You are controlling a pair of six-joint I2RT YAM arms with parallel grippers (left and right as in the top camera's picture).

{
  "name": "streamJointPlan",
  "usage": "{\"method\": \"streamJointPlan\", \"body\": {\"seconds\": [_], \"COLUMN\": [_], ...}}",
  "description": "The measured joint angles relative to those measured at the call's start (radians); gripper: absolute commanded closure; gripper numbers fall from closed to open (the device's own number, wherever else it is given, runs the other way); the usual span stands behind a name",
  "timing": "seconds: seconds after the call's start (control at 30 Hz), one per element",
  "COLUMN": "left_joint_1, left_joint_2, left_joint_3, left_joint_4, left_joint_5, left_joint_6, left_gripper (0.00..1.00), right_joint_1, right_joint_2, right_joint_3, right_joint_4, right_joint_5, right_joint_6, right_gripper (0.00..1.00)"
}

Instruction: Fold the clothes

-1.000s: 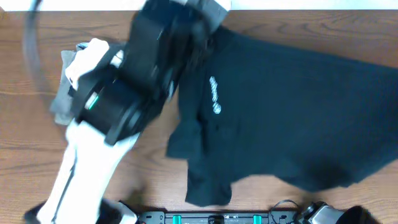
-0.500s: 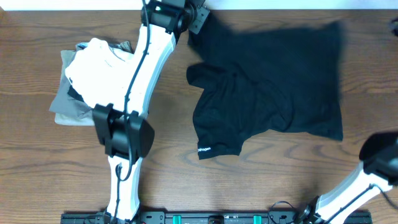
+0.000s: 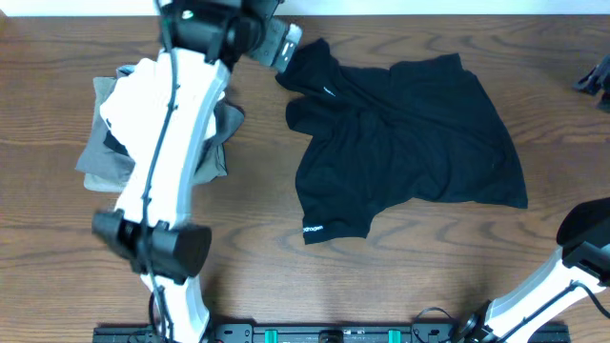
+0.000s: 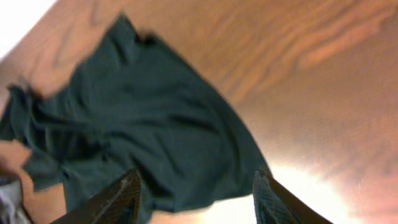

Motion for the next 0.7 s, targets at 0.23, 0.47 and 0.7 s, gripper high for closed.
{"method": "streamJointPlan", "body": {"seconds": [0.23, 0.47, 0.7], "left_joint_1": [0.000, 0.002, 0.033], "left_joint_2": [-0.002, 0.031, 0.035], "left_joint_3": [-0.010, -0.117, -0.133], "left_joint_4": [-0.232, -0.340, -0.441], "left_joint_5": [0.053, 0.113, 0.133], "left_joint_6": [-0.060, -0.071, -0.074], "left_gripper": [0.02, 0.02, 0.01], "right_joint_1": [0.003, 0.003, 0.003], "right_joint_2": [-0.009, -0.007, -0.007], "right_joint_3": [-0.185, -0.518, -0.763], "right_joint_4": [0.066, 0.226, 0.388], "right_joint_5": [0.082, 0.106, 0.106], "right_joint_6": [-0.037, -0.044, -0.044], "right_gripper": [0.50, 0.50, 0.50]}}
